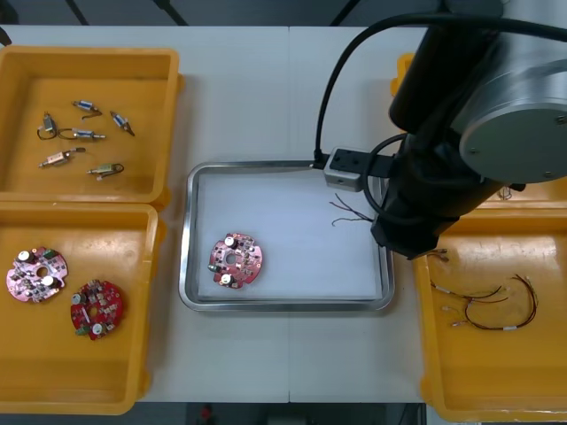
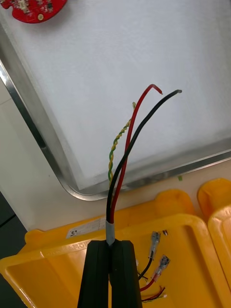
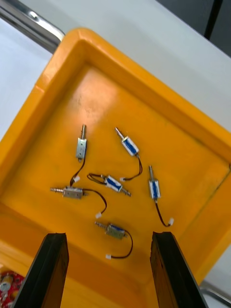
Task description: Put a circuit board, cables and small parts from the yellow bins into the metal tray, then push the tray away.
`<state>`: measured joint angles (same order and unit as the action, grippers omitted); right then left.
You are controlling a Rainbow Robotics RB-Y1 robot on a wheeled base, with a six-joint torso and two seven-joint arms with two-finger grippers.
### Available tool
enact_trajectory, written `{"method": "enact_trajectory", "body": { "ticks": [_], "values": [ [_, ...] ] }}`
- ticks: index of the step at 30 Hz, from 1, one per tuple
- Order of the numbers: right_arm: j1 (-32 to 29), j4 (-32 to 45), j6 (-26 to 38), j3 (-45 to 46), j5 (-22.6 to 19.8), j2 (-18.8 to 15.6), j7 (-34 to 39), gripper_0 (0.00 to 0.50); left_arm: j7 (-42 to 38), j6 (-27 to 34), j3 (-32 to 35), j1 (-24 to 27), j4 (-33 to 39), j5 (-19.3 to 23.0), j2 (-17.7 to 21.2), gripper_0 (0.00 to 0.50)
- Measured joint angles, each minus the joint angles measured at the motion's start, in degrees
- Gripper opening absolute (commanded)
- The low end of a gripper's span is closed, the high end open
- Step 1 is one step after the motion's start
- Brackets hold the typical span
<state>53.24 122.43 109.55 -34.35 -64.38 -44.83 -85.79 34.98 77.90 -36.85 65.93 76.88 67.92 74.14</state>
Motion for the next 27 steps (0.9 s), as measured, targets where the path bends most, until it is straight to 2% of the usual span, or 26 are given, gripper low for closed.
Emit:
{"method": "enact_trajectory", "body": {
  "ticks": [6,12,16,23,27],
  "values": [
    [2.4,-4.8,-4.8,-6.3,1.8,3.6,-11.0,0.000,0.1,-4.1,0.0,0.0,-4.7,-5.9,-3.2,0.500],
    [2.5,-6.9,-8.5,-11.1,5.3,5.8,-14.0,0.000,0.5,-6.1,0.0,0.0,-9.6,-10.7,-7.1,0.500],
    [2.5,-7.8,-9.8,-14.5,7.8,6.6,-17.3,0.000,2.4,-8.3,-0.1,0.0,-12.0,-11.3,-8.4,0.500],
    [2.5,-10.3,-12.4,-20.5,12.0,7.7,-17.3,0.000,9.6,-14.0,-3.5,0.0,-15.7,-11.4,-9.0,0.500],
    [2.5,-12.3,-13.7,-22.5,13.0,8.5,-17.3,0.000,10.0,-16.4,-5.2,0.0,-18.4,-11.9,-10.3,0.500]
  ]
}}
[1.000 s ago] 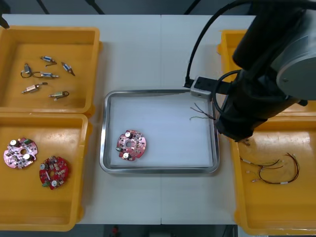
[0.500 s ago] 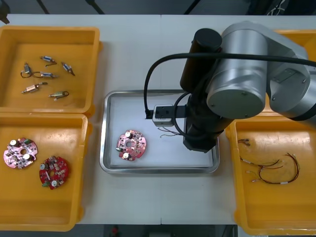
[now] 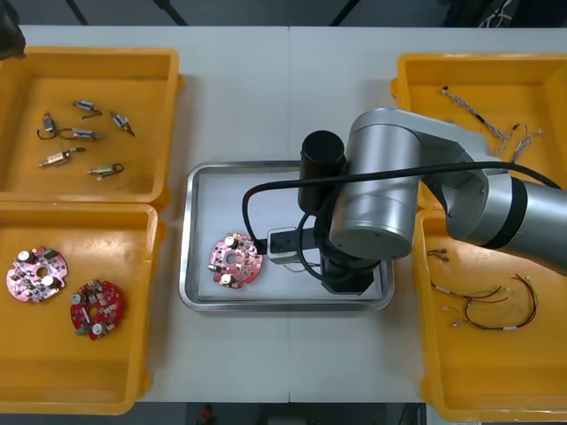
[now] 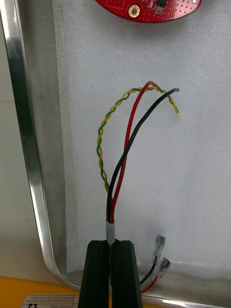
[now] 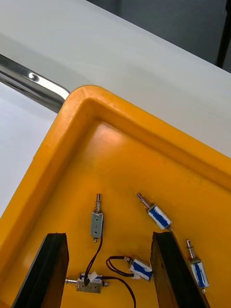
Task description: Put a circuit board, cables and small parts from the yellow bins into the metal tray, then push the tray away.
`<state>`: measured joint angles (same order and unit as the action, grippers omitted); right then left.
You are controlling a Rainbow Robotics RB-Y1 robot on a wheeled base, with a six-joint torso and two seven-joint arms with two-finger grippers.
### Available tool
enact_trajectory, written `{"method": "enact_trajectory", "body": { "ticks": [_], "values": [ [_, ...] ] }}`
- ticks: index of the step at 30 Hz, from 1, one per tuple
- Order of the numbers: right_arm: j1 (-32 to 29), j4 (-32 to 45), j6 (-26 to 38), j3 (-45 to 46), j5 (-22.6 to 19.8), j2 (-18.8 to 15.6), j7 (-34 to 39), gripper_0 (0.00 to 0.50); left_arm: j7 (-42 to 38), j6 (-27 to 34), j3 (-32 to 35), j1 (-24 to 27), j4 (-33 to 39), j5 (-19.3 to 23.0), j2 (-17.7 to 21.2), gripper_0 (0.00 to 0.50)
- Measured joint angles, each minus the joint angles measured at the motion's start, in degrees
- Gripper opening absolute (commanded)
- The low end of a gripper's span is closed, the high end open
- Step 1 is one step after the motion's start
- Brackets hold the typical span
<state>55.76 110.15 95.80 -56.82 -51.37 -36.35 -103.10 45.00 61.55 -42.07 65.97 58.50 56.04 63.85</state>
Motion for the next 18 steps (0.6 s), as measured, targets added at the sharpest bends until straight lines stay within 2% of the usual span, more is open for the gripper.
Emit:
{"method": "enact_trajectory", "body": {
  "ticks": [8,18],
  "values": [
    [-0.3,-1.9,-2.1,-1.3,4.0,1.4,0.0,0.000,0.0,-5.5,-3.1,0.0,-5.4,-0.5,-3.2,0.500],
    [-2.2,-2.6,-4.9,-2.4,6.3,1.5,0.0,0.000,0.0,-9.6,-7.3,0.0,-10.5,-0.7,-5.9,0.500]
  ]
}}
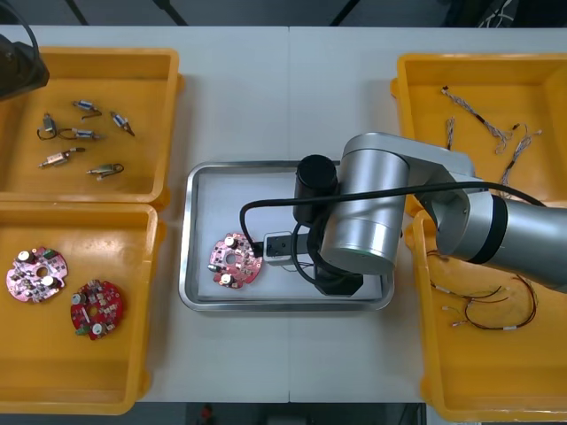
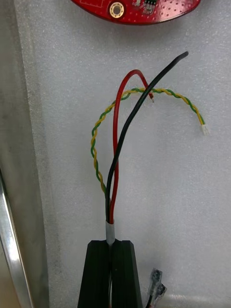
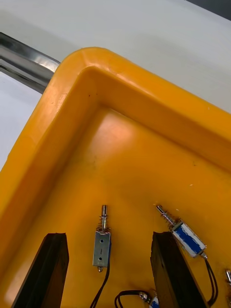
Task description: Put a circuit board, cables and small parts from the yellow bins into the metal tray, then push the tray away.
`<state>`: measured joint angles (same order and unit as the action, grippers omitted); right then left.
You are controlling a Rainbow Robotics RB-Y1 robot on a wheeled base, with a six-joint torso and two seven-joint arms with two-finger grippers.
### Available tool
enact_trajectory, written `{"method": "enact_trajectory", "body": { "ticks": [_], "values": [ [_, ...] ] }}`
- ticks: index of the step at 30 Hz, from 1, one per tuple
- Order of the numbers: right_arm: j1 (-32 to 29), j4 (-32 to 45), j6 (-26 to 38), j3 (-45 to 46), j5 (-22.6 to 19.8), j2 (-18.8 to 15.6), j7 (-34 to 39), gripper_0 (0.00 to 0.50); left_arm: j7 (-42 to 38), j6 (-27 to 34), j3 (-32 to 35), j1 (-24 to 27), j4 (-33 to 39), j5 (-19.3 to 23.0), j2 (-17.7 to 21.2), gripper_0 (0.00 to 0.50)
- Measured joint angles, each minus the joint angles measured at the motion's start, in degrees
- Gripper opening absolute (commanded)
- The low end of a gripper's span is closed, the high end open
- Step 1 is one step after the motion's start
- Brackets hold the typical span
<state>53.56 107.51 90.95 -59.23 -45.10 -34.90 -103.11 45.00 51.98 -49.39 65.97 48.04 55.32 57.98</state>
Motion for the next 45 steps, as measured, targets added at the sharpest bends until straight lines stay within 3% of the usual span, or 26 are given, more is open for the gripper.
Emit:
{"method": "enact_trajectory", "body": {
  "ticks": [3,5,7,8,10,13,15,19,28,34,39,45],
  "values": [
    [-0.4,-0.1,-0.8,-0.6,0.2,0.0,0.0,0.000,0.0,-0.9,0.0,0.0,-1.2,0.0,-0.7,0.500],
    [-0.9,-0.1,-1.5,-0.8,0.5,0.0,0.0,0.025,0.0,-1.8,0.0,0.0,-1.7,0.2,-1.1,0.500],
    [-1.4,-0.1,-2.1,-0.9,0.9,0.0,0.0,0.131,0.0,-2.8,0.0,-0.1,-1.9,0.3,-1.3,0.500],
    [-1.6,-0.1,-2.4,-0.9,1.2,0.0,0.0,0.158,0.0,-3.4,0.0,-0.1,-1.9,0.4,-1.3,0.500],
    [-2.1,-0.1,-2.7,-0.9,1.6,0.0,0.0,0.312,0.0,-4.5,0.0,-0.3,-1.9,0.7,-1.3,0.500],
    [-2.4,-0.1,-3.1,-0.9,1.7,-0.1,0.0,0.442,0.0,-6.2,0.0,-0.7,-1.9,1.2,-1.3,0.500],
    [-2.4,-0.1,-3.1,-0.9,1.8,-0.1,0.0,0.496,0.0,-7.1,0.0,-1.1,-1.9,1.3,-1.3,0.500],
    [-2.4,0.5,-2.6,-0.9,1.9,-0.5,0.0,0.500,0.0,-8.4,0.0,-2.2,-1.9,1.3,-1.3,0.500],
    [-2.5,8.0,8.8,4.8,1.3,-2.2,0.6,0.500,0.0,-8.9,0.0,-4.1,-1.9,1.3,-1.3,0.500],
    [-2.5,9.8,12.6,10.5,-1.6,-3.7,9.2,0.500,0.0,-9.1,0.0,-5.1,-1.9,1.0,-1.3,0.500],
    [-2.5,11.7,13.7,14.0,-2.9,-5.9,12.2,0.500,0.0,-9.3,0.0,-5.9,-1.9,1.0,-1.4,0.500],
    [-2.5,12.9,14.4,18.0,-6.8,-9.3,24.1,0.500,0.0,-10.2,0.0,-6.6,-1.9,1.0,-1.4,0.500]
  ]
}}
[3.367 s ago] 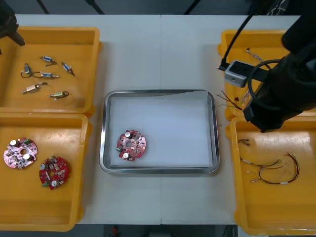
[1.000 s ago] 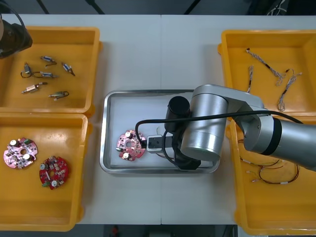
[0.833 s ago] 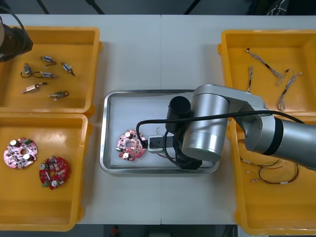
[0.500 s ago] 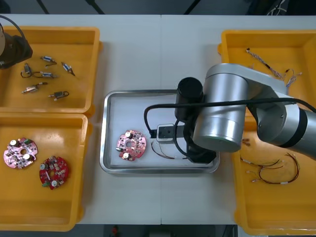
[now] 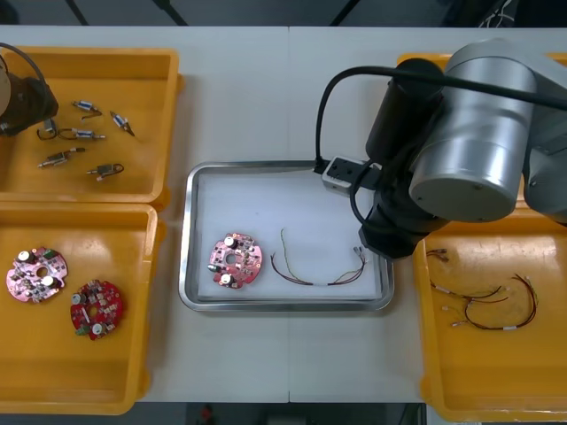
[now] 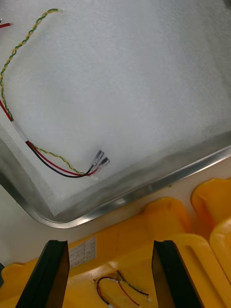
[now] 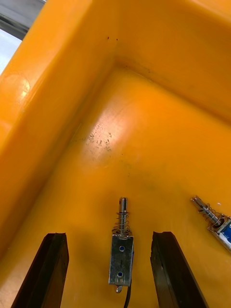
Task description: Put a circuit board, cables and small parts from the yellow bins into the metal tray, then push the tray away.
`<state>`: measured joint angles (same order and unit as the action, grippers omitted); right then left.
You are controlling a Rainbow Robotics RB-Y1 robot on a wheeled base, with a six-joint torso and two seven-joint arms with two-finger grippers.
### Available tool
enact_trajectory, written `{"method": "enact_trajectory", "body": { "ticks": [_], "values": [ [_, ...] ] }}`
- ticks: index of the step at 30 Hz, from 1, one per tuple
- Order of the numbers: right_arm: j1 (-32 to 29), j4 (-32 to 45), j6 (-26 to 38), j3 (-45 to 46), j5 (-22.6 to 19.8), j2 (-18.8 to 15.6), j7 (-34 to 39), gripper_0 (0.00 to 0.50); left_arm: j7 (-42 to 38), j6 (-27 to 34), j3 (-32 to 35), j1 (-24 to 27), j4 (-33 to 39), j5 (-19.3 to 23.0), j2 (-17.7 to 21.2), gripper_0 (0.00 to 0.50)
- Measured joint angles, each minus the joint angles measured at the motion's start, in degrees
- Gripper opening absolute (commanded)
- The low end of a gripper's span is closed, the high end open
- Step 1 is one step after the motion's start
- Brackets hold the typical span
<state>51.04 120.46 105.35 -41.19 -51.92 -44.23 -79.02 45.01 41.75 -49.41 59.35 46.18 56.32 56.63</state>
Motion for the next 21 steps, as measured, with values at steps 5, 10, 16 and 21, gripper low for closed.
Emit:
{"method": "enact_trajectory", "body": {
  "ticks": [5,10,16,21],
  "values": [
    [0.0,0.0,1.1,5.1,-4.5,-3.6,1.9,0.500,0.0,-1.5,0.0,-1.1,0.1,0.0,0.0,0.500],
    [-0.6,0.0,2.3,11.1,-7.7,-7.0,11.0,0.500,0.0,-2.5,0.0,-1.8,0.2,0.0,0.0,0.500],
    [-2.4,-1.6,4.2,18.8,-9.4,-8.5,12.4,0.500,0.0,-5.2,-1.4,-2.3,0.3,0.0,0.0,0.500],
    [-2.6,-5.4,4.3,22.4,-10.0,-9.3,21.0,0.500,0.0,-6.2,-4.0,-2.4,0.4,0.0,0.0,0.500]
  ]
}}
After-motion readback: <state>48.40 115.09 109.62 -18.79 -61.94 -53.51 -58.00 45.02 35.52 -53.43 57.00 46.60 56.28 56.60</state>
